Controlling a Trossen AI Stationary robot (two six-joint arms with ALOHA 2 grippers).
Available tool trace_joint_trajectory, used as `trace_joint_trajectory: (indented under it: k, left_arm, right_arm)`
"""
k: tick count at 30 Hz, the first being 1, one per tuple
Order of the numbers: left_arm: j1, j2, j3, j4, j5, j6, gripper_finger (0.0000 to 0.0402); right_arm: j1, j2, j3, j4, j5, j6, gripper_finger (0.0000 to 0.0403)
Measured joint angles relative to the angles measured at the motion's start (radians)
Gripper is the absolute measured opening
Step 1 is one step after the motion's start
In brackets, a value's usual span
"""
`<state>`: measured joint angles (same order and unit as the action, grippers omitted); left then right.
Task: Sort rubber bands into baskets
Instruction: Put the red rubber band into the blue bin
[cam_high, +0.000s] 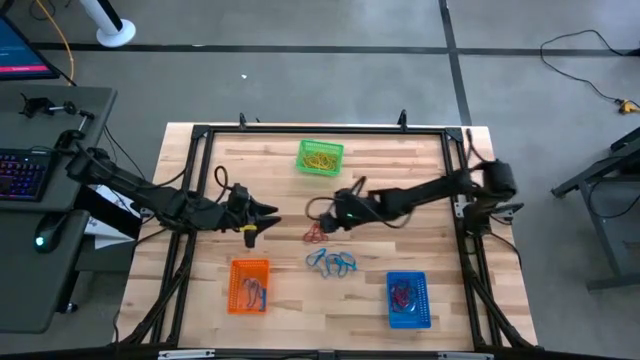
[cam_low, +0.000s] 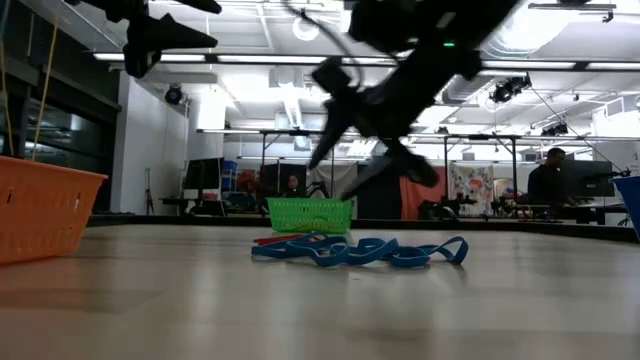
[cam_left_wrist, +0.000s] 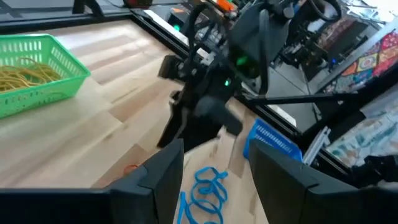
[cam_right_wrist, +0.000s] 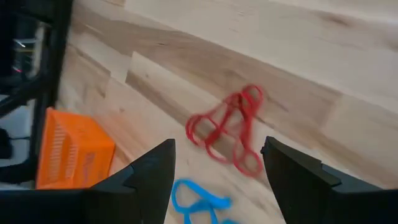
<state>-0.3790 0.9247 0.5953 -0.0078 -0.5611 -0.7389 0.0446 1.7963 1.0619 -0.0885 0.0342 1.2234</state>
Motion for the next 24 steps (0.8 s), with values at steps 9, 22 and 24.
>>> trace_joint_trajectory:
  k: [9, 22, 24]
  left_arm:
    - [0.0, 0.004, 0.0, -0.016, -0.007, -0.001, 0.0175]
    - [0.0, 0.004, 0.0, -0.02, -0.006, 0.0, 0.0175]
    - [0.0, 0.004, 0.0, -0.022, -0.006, 0.0, 0.0175]
  right_arm:
    - [-0.04, 0.226, 0.354, -0.443, -0.003, -0.101, 0.0231]
    - [-0.057, 0.299, 0.408, -0.477, -0.014, 0.017, 0.0185]
    - [-0.057, 0.299, 0.408, -0.474, -0.003, 0.031, 0.0164]
